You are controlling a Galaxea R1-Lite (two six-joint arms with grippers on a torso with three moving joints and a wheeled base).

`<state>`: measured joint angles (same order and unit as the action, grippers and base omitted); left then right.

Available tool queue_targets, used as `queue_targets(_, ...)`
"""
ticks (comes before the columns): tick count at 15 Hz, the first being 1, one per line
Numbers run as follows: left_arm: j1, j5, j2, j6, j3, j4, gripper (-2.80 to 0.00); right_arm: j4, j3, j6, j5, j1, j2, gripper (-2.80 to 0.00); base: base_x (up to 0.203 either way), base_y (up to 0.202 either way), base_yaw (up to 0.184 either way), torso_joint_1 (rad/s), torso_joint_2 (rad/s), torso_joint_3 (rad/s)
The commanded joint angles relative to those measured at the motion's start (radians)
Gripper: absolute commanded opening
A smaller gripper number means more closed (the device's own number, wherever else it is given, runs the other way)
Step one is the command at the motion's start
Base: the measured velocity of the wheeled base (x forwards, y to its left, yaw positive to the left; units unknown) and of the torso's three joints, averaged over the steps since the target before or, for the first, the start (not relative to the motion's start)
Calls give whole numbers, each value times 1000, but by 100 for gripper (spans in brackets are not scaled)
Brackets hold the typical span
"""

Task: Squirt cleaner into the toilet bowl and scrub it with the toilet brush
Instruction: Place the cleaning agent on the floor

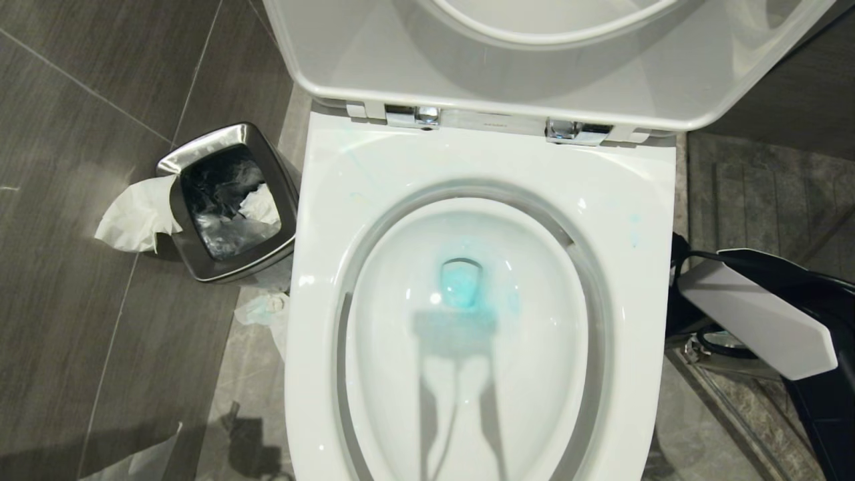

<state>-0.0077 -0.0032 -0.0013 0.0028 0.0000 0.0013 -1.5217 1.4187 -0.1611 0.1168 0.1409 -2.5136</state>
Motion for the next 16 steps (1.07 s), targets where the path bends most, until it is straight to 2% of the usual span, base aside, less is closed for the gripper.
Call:
queue_targets(1, 0, 0, 1, 0, 0, 0, -280, -8, 0, -2, 1, 0, -2, -280, 0, 0, 0, 0, 0, 0)
queue_targets(3, 0, 0, 1, 0, 0, 0, -280, -8, 0, -2, 3, 0, -2, -280, 0, 0, 0, 0, 0, 0)
queue_targets(4, 0, 0, 1, 0, 0, 0, -280, -8, -1, -2, 3, 0, 1, 0, 0, 0, 0, 0, 0, 0)
queue_targets(12, 0, 0, 1, 0, 0, 0, -280, -8, -11, -3, 4, 0, 39, 0, 0, 0, 0, 0, 0, 0)
queue_targets(16, 0, 0, 1, 0, 0, 0, -280, -8, -146, -7, 4, 1, 139, 0, 0, 0, 0, 0, 0, 0)
